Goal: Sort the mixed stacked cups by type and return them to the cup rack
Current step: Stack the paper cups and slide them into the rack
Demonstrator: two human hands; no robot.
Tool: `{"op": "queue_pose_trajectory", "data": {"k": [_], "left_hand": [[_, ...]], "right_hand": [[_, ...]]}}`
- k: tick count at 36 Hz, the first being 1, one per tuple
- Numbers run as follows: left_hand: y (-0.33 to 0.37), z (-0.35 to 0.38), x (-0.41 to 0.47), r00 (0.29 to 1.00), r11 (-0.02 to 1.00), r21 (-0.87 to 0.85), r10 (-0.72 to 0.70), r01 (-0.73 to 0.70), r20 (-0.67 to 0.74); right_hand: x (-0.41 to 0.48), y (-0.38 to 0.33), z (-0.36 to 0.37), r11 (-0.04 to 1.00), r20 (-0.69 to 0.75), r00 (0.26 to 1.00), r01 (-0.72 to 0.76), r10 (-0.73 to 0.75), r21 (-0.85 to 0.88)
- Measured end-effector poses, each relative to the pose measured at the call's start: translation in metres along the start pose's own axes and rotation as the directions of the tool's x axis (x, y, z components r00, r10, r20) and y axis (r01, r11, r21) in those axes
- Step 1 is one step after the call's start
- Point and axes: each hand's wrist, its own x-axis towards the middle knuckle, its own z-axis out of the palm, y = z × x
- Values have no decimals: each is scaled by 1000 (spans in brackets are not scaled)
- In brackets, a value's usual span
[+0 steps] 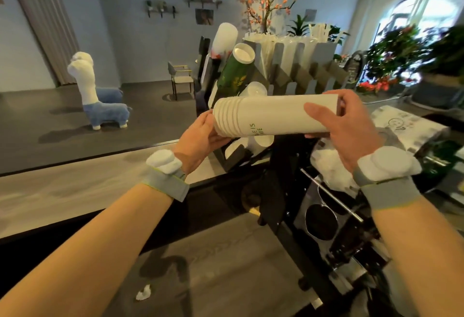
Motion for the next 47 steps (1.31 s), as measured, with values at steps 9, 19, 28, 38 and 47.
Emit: {"op": "queue_pose_trajectory", "data": {"k": [9, 19, 28, 38, 47], "left_hand": [[-24, 48, 18, 989, 775, 616, 90, -143, 117], [-41, 71, 43, 970, 451, 862, 170, -231, 171], [-61, 75, 75, 996, 362, 931, 56, 42, -66], [-75, 56, 68, 990, 238, 971, 136, 0, -33], [-73, 49, 60, 940, 353, 904, 316, -242, 128]], "right_hand": [[6, -18, -31, 948, -141, 986, 41, -89, -315], [16, -16, -34, 858, -87, 983, 97, -163, -505], [29, 6, -18, 857, 19, 992, 117, -125, -501], [43, 9, 17, 794, 215, 969, 226, -124, -564], [52, 17, 46, 763, 248, 960, 255, -128, -594]]}}
